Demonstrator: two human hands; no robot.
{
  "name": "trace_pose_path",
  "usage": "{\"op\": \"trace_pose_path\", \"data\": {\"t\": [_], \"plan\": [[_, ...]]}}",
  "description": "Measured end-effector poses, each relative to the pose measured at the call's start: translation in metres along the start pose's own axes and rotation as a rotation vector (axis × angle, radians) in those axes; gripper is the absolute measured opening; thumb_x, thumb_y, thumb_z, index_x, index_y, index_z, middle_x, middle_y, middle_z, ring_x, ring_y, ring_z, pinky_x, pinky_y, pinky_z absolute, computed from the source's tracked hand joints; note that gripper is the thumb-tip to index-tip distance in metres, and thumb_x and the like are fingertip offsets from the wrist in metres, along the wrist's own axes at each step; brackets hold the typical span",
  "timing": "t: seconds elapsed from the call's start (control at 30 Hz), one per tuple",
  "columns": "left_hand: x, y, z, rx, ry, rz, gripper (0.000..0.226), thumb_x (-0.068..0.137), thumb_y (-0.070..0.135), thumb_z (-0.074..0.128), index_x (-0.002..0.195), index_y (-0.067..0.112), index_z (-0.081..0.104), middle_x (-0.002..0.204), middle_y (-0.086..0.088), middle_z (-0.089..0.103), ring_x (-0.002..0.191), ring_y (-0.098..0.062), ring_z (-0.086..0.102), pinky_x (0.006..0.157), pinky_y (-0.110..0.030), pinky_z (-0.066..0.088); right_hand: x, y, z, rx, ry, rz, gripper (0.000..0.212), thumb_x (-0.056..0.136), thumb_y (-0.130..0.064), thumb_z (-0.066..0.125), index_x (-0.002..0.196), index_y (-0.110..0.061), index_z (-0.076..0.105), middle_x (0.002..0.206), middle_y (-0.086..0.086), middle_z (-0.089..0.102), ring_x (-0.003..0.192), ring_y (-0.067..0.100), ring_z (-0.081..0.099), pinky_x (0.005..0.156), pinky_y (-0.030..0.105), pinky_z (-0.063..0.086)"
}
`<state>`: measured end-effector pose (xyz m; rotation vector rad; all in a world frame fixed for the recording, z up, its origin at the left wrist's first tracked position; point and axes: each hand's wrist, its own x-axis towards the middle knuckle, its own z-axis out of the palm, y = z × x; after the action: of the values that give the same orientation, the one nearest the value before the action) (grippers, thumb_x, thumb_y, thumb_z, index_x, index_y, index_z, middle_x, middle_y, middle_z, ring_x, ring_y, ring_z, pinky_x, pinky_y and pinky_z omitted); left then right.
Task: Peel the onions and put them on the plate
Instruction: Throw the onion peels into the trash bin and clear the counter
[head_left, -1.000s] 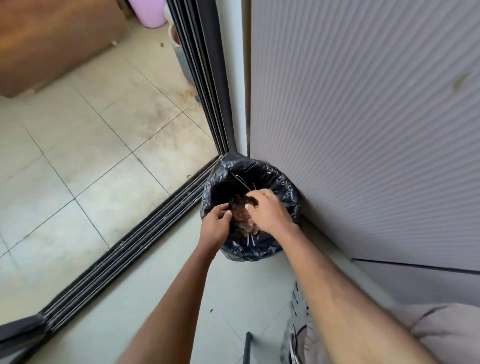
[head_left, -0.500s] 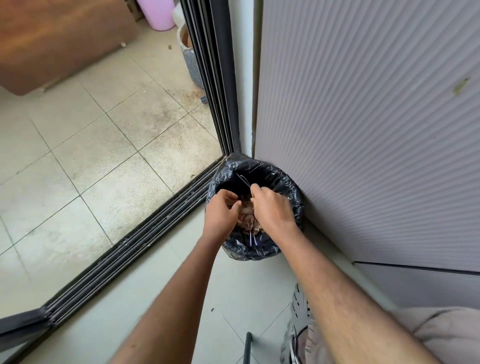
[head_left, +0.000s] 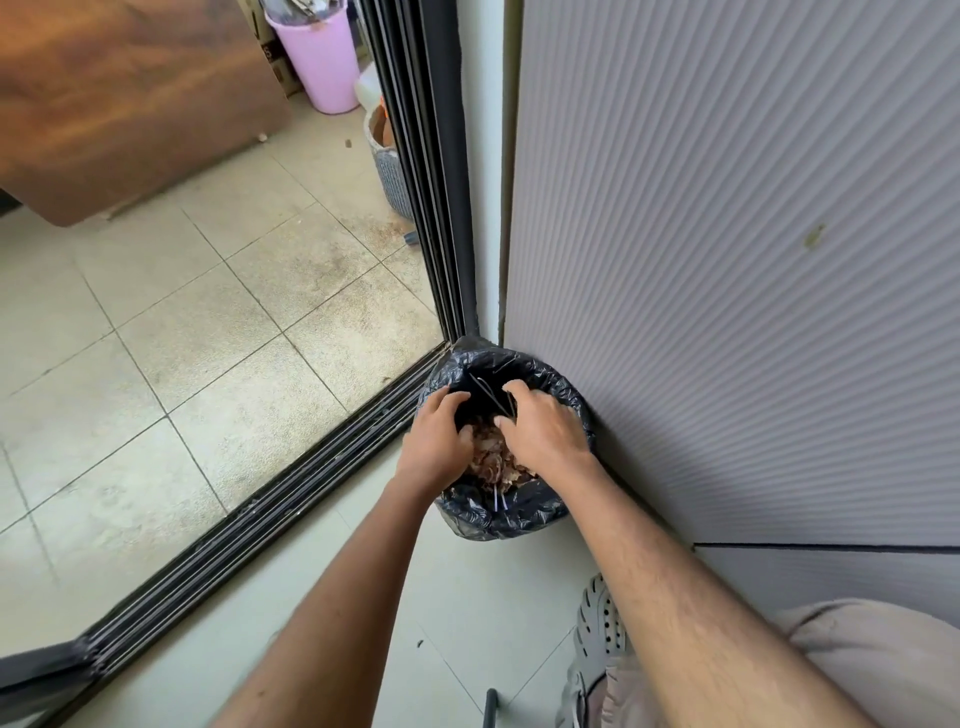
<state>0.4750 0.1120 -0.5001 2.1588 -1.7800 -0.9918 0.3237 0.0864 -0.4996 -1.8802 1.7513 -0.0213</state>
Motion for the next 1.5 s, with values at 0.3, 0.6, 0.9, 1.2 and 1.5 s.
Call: {"op": "trace_pose_path", "data": {"t": [0.3,0.6,0.9,1.2,1.5], "plan": [[-0.028,0.057,-0.089,-0.237,0.203,0.123,0.028,0.099,0.021,0.061,0.126,0.016,0.064,0.119,-0.003,0.068,0.102,-0.016,0.066,0.089,-0.035,0.058,-0.041,-0.056,-0.097,0.244,0.249,-0.070,0.013,0.099,-0.022,0.062,0.109,-0.022,0.069,0.110,0.000,0.069,0.093,0.020,0.064,0.081,0.037,0.058],[-0.095,0.177,-0.233,-0.361,0.515,0.471,0.016,0.098,0.019,0.063,0.113,0.017,0.070,0.103,-0.001,0.072,0.092,-0.012,0.066,0.080,-0.026,0.051,-0.122,-0.123,-0.258,0.328,0.742,-0.328,0.011,0.097,-0.027,0.060,0.105,-0.025,0.067,0.105,0.000,0.069,0.091,0.024,0.066,0.076,0.040,0.057],[-0.170,0.371,-0.293,-0.733,0.389,0.818,0.009,0.092,0.037,0.065,0.098,0.034,0.071,0.097,0.007,0.076,0.094,-0.012,0.071,0.087,-0.034,0.054,-0.239,-0.088,-0.444,0.372,1.192,-0.502,0.008,0.093,-0.022,0.062,0.096,-0.019,0.069,0.090,-0.002,0.072,0.083,0.018,0.068,0.078,0.038,0.055],[-0.186,0.572,-0.173,-0.751,-0.132,0.928,0.013,0.103,0.023,0.057,0.107,0.025,0.069,0.101,-0.004,0.071,0.098,-0.027,0.068,0.095,-0.046,0.054,-0.325,0.111,-0.546,0.266,1.129,0.102,0.010,0.098,-0.026,0.062,0.103,-0.026,0.070,0.108,-0.005,0.072,0.100,0.012,0.066,0.089,0.031,0.053],[-0.153,0.645,-0.111,-0.429,-0.234,0.894,0.025,0.104,0.032,0.054,0.123,0.022,0.067,0.114,0.001,0.070,0.106,-0.018,0.065,0.103,-0.045,0.052,-0.356,0.211,-0.551,0.035,0.596,0.555,0.056,0.096,-0.053,0.060,0.139,-0.017,0.059,0.144,0.013,0.052,0.143,0.029,0.035,0.108,0.031,0.036]]}}
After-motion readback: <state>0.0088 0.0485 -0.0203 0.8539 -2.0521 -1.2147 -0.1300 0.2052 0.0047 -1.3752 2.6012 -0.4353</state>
